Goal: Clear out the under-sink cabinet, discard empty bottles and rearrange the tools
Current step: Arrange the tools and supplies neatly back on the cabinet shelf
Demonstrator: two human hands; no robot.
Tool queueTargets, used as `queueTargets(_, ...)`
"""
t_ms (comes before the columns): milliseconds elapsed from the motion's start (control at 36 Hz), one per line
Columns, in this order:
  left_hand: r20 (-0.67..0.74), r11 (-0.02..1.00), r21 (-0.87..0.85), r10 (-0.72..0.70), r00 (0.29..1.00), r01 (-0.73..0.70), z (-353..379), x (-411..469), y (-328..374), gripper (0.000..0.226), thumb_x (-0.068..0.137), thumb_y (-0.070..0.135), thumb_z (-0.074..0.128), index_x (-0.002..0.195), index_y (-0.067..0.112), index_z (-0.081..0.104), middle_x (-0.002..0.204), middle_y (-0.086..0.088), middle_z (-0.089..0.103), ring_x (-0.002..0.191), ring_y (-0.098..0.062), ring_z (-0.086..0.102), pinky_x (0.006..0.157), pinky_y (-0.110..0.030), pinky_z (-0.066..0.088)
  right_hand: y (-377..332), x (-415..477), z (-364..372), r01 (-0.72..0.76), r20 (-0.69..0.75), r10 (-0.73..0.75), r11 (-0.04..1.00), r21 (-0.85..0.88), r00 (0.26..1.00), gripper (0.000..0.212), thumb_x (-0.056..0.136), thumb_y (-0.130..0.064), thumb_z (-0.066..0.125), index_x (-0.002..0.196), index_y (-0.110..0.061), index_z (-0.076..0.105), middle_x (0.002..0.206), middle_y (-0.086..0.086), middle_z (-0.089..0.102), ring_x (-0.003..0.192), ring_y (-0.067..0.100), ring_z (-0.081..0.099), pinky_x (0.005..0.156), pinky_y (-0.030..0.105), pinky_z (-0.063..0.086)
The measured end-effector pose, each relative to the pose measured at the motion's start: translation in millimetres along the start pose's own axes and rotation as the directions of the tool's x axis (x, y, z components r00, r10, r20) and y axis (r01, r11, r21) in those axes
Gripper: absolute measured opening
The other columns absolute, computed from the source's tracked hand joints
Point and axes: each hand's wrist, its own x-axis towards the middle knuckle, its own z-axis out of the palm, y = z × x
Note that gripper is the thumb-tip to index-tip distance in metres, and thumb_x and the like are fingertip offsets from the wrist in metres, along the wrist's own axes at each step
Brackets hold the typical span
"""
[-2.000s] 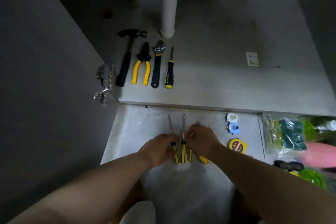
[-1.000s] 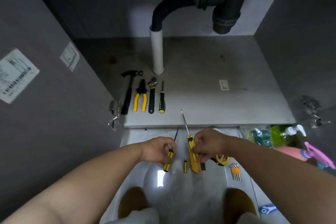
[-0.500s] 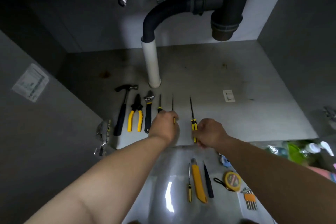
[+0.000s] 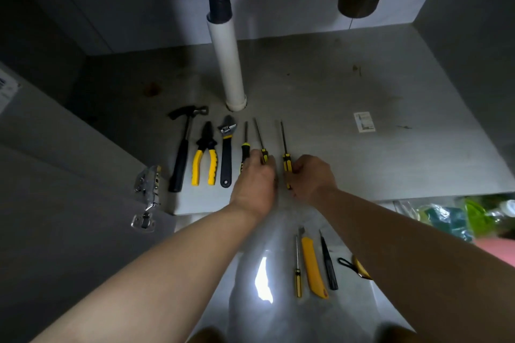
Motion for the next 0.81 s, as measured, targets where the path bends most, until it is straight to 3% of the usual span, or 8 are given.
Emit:
queueTargets(111,-0.039,0.983,0.177,0.057,0.998,-0.049,-1,-1,-6,0.053,0.088,-0.001,0.055,0.139,0.014,0.052,0.14,-0.011,0.044,0.128,-0.03,0.041,0.103,-0.032,0.038,0,2,6,0.018,-0.023,-0.018,1.0,-0.025,1.0,0.018,0.084,-0.022,0.065,0.1,-0.015,0.063,0.099,0.011,0.07,0.095,0.033,0.067,0.082,0.04,0.058)
queueTargets(222,-0.087,0.954,0.298,0.07,0.994,-0.041,-6,-1,-9,0.045,0.087,0.007,0.059,0.13,0.021,0.059,0.137,-0.002,0.052,0.133,-0.03,0.035,0.097,-0.037,0.034,1,2,11,0.064,-0.022,-0.065,0.997,-0.049,0.998,0.027,0.084,-0.017,0.064,0.11,-0.014,0.058,0.109,0.012,0.068,0.107,0.033,0.062,0.088,0.038,0.054)
queueTargets(472,-0.128,0.952,0.305,0.06,0.99,-0.018,-5,-2,-20,0.05,0.084,0.004,0.057,0.131,0.022,0.061,0.137,0.002,0.057,0.134,-0.03,0.034,0.097,-0.038,0.032,-1,9,19,0.122,-0.029,-0.123,0.992,-0.032,0.992,0.029,0.086,-0.02,0.067,0.114,-0.021,0.061,0.108,0.011,0.069,0.109,0.031,0.062,0.087,0.033,0.051)
queueTargets(806,-0.159,0.949,0.314,0.033,0.987,0.018,-1,-4,-28,0.051,0.086,0.007,0.06,0.134,0.022,0.059,0.137,0.004,0.057,0.133,-0.028,0.038,0.096,-0.037,0.031,-8,12,31,0.166,-0.048,-0.168,0.985,-0.046,0.985,0.03,0.088,-0.018,0.067,0.116,-0.014,0.058,0.107,0.016,0.069,0.109,0.034,0.062,0.087,0.034,0.051)
